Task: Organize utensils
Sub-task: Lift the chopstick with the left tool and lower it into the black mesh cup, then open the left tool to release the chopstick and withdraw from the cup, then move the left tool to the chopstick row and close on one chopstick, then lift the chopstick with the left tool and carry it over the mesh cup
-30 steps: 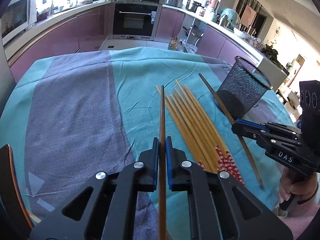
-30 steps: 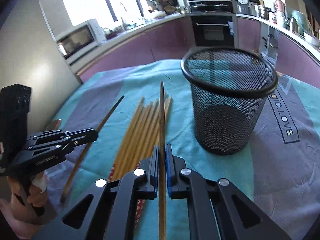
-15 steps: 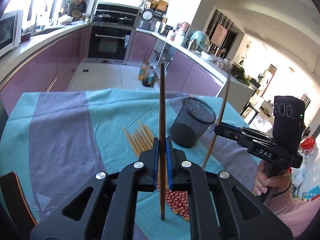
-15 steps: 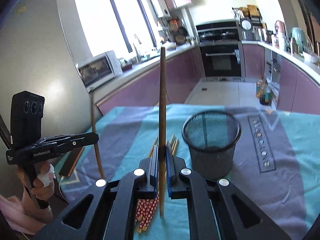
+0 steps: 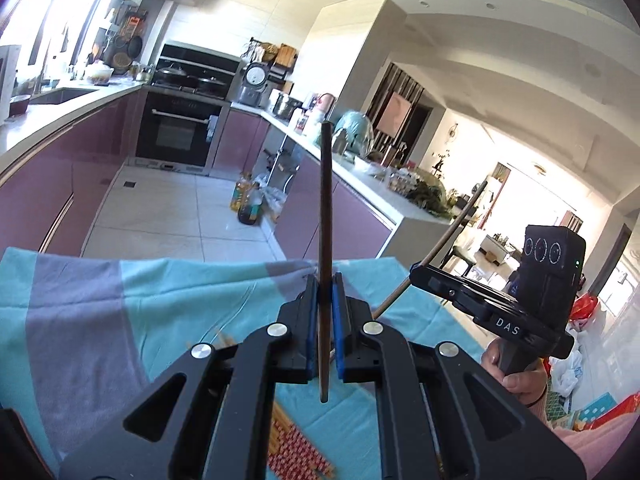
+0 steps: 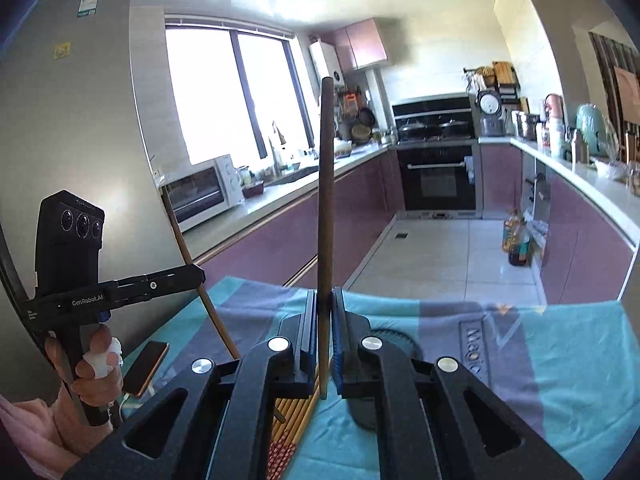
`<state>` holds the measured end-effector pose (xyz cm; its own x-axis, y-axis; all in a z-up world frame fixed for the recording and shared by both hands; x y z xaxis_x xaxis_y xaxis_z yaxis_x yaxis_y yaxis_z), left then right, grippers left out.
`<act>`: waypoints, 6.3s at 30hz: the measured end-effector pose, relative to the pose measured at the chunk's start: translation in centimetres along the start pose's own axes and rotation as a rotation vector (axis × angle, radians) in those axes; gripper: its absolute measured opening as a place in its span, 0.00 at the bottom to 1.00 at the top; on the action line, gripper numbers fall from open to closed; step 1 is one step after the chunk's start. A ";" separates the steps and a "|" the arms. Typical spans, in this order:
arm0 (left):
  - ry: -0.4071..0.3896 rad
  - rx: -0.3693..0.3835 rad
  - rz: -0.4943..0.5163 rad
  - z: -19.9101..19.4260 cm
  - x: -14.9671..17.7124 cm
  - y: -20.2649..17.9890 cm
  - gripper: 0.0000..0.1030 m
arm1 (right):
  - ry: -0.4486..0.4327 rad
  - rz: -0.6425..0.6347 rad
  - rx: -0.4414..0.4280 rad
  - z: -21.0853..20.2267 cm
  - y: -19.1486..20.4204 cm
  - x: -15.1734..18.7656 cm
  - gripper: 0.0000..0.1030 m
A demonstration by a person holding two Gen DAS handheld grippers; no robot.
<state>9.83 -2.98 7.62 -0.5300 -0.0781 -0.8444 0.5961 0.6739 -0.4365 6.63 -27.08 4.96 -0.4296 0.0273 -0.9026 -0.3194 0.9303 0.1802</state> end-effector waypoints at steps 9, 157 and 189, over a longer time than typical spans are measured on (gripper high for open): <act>-0.073 0.004 0.056 2.6 -4.0 -2.8 0.07 | -0.053 0.003 0.063 0.1 -2.4 -1.9 0.06; 0.416 -0.329 -0.064 8.7 15.6 8.8 0.07 | 0.440 -0.080 0.037 11.5 5.3 13.5 0.05; 0.446 -0.284 -0.051 10.2 14.9 9.3 0.07 | 0.446 -0.123 -0.006 10.8 5.5 12.7 0.06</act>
<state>13.63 -5.35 -12.16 -0.7957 0.1624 -0.5835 0.4089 0.8547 -0.3197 8.56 -17.68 -9.80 -0.7095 -0.2441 -0.6610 -0.3947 0.9148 0.0858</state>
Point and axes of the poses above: each gripper's, at about its wrist camera, not at the fingertips, and z roughly the way its jaws point, y to its left, x to its underside, the point moved 2 cm from there along z, roughly the way its jaws point, and after that the axes turned 8 degrees about x, right-handed, at the moved point
